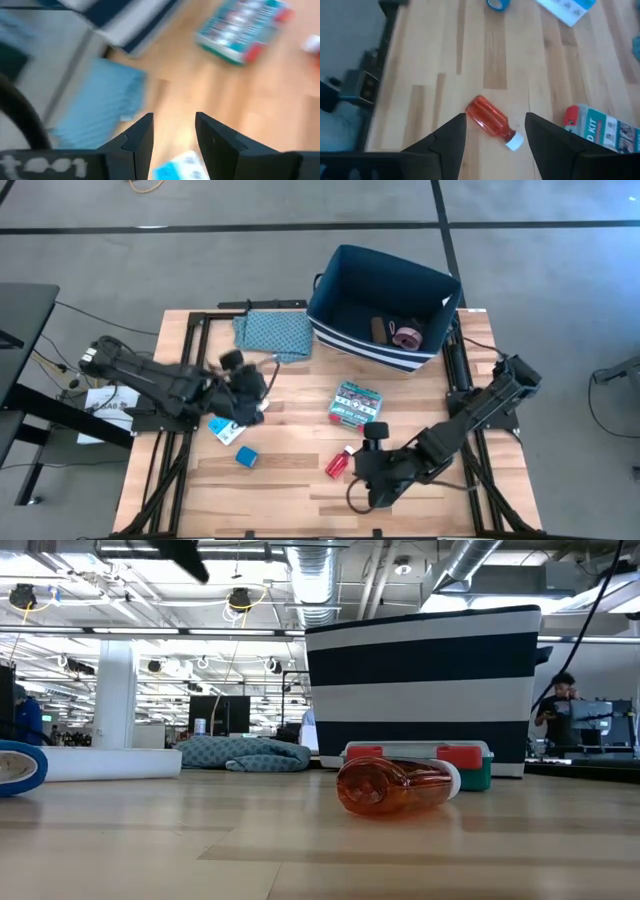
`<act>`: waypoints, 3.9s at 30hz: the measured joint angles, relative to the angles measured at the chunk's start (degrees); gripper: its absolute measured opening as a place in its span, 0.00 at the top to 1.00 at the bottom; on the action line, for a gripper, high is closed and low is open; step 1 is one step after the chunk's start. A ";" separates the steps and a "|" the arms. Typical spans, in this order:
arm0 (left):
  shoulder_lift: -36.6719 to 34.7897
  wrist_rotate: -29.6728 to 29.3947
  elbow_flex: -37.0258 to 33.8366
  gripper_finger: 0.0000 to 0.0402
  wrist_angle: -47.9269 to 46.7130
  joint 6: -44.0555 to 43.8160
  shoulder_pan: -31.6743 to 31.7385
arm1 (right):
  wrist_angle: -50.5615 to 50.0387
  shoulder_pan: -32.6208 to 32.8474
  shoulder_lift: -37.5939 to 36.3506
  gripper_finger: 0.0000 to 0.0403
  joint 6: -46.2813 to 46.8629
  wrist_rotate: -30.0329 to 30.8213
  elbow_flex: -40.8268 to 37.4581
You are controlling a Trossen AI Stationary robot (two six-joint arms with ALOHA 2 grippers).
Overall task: Pick & place medical supplies in basket/bin
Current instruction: Put the orange pill bottle into the blue basket
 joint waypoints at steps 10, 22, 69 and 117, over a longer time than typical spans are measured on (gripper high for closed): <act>-2.40 1.93 -11.23 0.66 10.56 -1.49 -5.37 | -2.82 -5.39 9.54 0.50 -12.26 -8.19 -0.06; -2.40 2.52 -11.40 0.66 10.41 -1.01 -5.41 | -4.33 -15.26 12.76 0.51 -25.40 -19.03 0.11; -2.35 1.88 -11.40 0.66 10.19 -1.74 -5.43 | 0.20 -16.25 22.27 0.54 -29.17 -29.73 0.15; -2.35 3.30 -11.40 0.66 10.39 -4.98 -5.47 | -44.55 -14.05 22.81 0.69 -28.32 7.08 45.16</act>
